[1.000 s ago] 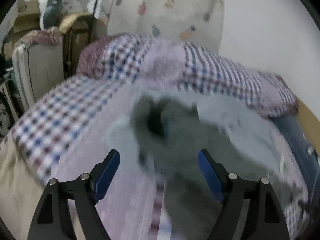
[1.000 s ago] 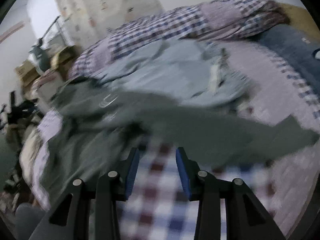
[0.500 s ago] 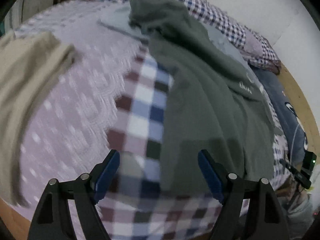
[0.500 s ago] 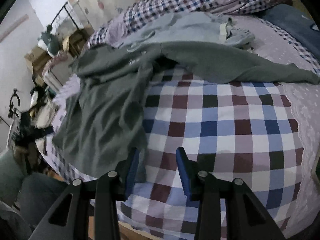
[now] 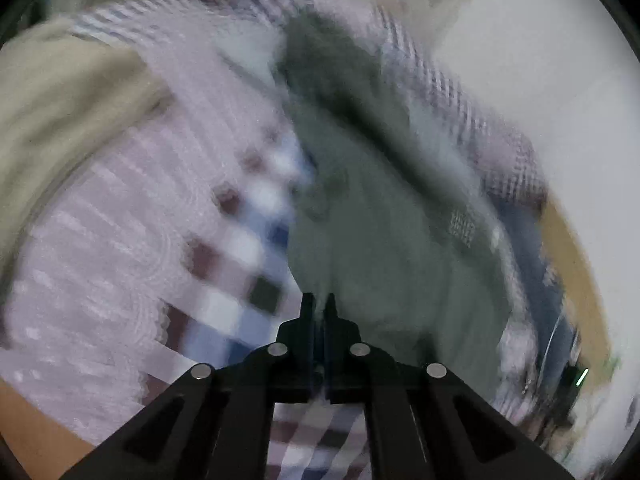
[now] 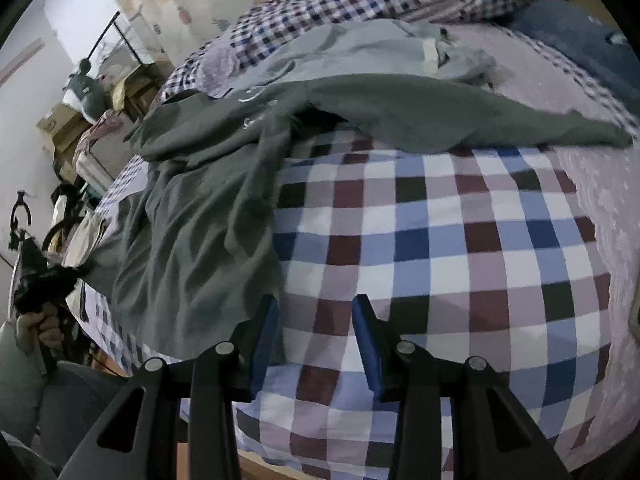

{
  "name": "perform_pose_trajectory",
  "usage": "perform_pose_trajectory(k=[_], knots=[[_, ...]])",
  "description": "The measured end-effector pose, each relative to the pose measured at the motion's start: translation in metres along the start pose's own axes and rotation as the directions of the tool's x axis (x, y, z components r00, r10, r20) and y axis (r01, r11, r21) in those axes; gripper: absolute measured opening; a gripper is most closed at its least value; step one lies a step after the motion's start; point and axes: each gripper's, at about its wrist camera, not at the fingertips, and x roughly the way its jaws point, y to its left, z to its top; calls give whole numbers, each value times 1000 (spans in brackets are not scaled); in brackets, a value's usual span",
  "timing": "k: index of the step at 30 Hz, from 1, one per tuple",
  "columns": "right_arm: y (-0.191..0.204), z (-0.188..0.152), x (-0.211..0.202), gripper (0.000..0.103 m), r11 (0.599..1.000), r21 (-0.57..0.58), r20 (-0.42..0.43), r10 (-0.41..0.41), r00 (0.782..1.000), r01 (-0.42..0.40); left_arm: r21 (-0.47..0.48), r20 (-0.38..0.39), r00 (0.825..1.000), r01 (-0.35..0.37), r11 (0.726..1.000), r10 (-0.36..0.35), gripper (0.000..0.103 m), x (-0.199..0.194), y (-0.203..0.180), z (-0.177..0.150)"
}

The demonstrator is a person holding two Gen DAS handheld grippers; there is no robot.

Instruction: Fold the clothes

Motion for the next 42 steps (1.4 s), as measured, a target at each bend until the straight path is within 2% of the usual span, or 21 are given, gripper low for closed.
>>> perform_pose_trajectory(k=[1,3,7,9,12,17,24,25,27,28,29,31,34,37,42], knots=[[1,-1,1,43,1000,-2,-6,3,1000,-3,-35,56,998,-7,999,9,1,-15,9,9],[7,-3,6,43,1000,-23,-29,11,1000,-12,-82,117,992,-26,996,36,1,-34,28,20],[23,-8,18,43,997,-68,-70,19,997,-24,-146,145,981,-109,983,131,1,-48,61,30],[32,-12,23,43,996,-82,-83,26,996,-33,-193,161,975,-122,974,154,1,-54,78,28],[46,-17,30,46,994,-103,-103,36,994,-47,-217,152,973,-140,966,175,1,-49,89,28],[65,-24,24,47,989,-107,-81,99,992,-107,-210,121,973,-169,963,197,1,-45,90,25],[95,-33,33,46,975,-218,-100,33,994,-55,-178,96,976,-177,968,196,1,-42,90,26],[99,-34,35,44,971,-234,-103,23,994,-46,-174,90,976,-180,968,197,1,-41,90,25],[108,-37,37,30,963,-266,-107,1,994,-30,-165,75,977,-186,969,200,1,-39,88,24],[112,-38,39,5,959,-282,-109,-10,994,-22,-159,66,977,-189,969,202,1,-39,87,24],[117,-39,40,1,954,-298,-110,-21,994,-13,-153,58,977,-193,969,204,1,-38,86,23],[125,-41,43,0,944,-330,-113,-42,993,3,-129,34,979,-193,973,199,1,-37,80,20],[109,-33,11,0,950,-309,-78,-72,994,45,-78,-11,984,-178,981,177,1,-38,66,12],[85,-23,-28,0,957,-274,-39,-111,993,96,-3,-80,989,-123,992,123,1,-37,36,-7],[56,-9,-94,0,959,-216,21,-183,983,183,42,-161,985,-50,998,56,1,-39,3,-43]])
